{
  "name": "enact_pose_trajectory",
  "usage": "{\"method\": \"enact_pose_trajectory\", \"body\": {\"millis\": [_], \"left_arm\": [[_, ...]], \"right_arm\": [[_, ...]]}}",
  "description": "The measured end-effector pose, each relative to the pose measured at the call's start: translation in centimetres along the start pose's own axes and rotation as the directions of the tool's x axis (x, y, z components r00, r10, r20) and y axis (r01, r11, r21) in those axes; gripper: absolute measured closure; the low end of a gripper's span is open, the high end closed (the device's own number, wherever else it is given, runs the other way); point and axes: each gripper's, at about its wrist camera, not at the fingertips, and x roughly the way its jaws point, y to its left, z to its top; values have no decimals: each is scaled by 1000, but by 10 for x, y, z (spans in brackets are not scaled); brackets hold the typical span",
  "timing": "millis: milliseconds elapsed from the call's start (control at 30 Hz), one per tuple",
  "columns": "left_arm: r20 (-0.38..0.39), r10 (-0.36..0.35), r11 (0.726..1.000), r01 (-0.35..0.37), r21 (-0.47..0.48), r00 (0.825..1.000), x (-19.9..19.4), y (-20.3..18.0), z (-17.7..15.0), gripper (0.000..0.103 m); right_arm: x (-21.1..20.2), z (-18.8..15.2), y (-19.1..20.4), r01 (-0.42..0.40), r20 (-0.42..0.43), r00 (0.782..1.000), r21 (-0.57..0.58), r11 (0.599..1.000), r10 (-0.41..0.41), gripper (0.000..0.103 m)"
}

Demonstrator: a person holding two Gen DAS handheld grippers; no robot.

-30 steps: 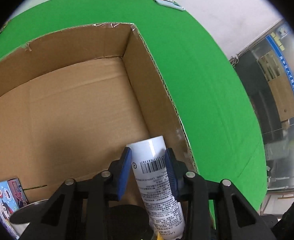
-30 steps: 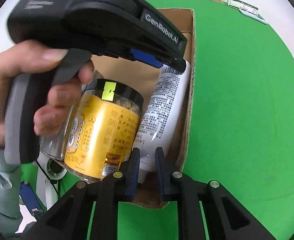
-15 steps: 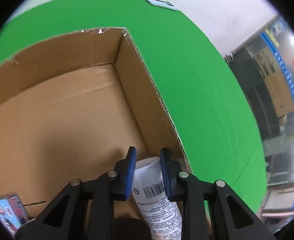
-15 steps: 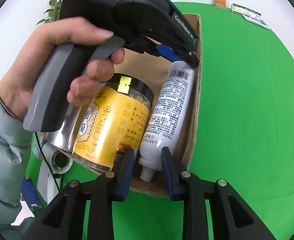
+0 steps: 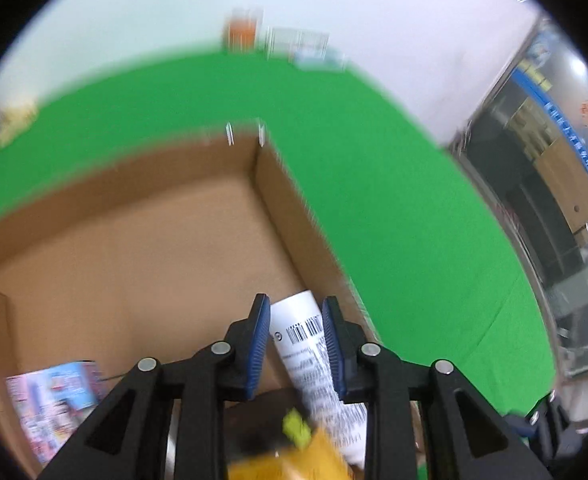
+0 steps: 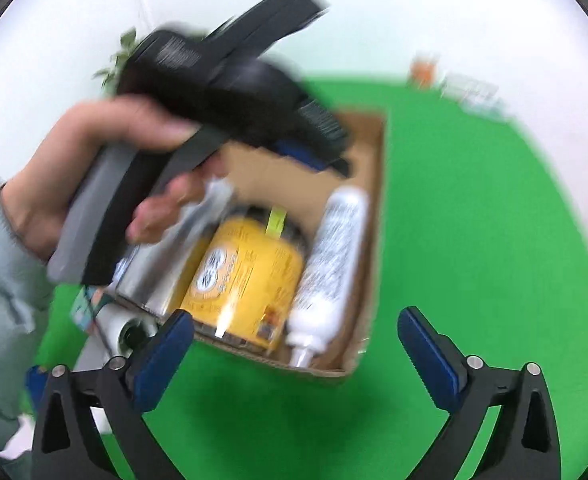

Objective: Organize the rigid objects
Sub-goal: 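Move the left tool toward the blue stapler on the table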

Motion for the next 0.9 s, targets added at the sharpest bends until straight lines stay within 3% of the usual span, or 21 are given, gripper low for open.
{"method": "enact_pose_trajectory", "body": {"millis": [67, 100, 133, 200, 233, 367, 500, 600, 767, 900], "left_arm": [[176, 45, 998, -51, 28, 983, -61, -9, -25, 38], [278, 82, 995, -95, 33, 957, -95, -13, -44, 19], [361, 115, 990, -135, 31, 925, -124, -15, -64, 11], [458, 167, 981, -193, 11, 873, -166, -16, -97, 5], [471, 200, 976, -219, -14, 859, -184, -19, -114, 0], [465, 251, 968, -219, -123, 849, -242, -25, -186, 0], [480, 306, 948, -215, -234, 822, -275, -16, -265, 0], [410, 379, 912, -259, -319, 829, -270, -3, -309, 0], [269, 358, 887, -234, -399, 894, -257, 27, -365, 0], [223, 311, 871, -183, -457, 924, -263, 44, -402, 0]], "right_arm": [[-24, -16, 8, 49, 93, 994, 20, 999, -51, 1], [-32, -24, 12, 66, 116, 991, 29, 997, -69, 1], [-41, -36, 18, 88, 146, 985, 45, 995, -94, 1], [-53, -49, 26, 86, 161, 982, 63, 994, -95, 1], [-59, -58, 31, 76, 164, 983, 68, 995, -86, 1], [-71, -101, 64, 13, 181, 983, 90, 996, -29, 1], [-85, -127, 95, -38, 185, 982, 66, 997, 25, 1], [-96, -146, 121, -64, 181, 982, 39, 997, 56, 1], [-98, -187, 167, -159, 135, 977, -55, 986, 165, 1], [-99, -213, 194, -231, 99, 964, -139, 963, 246, 1]]}}
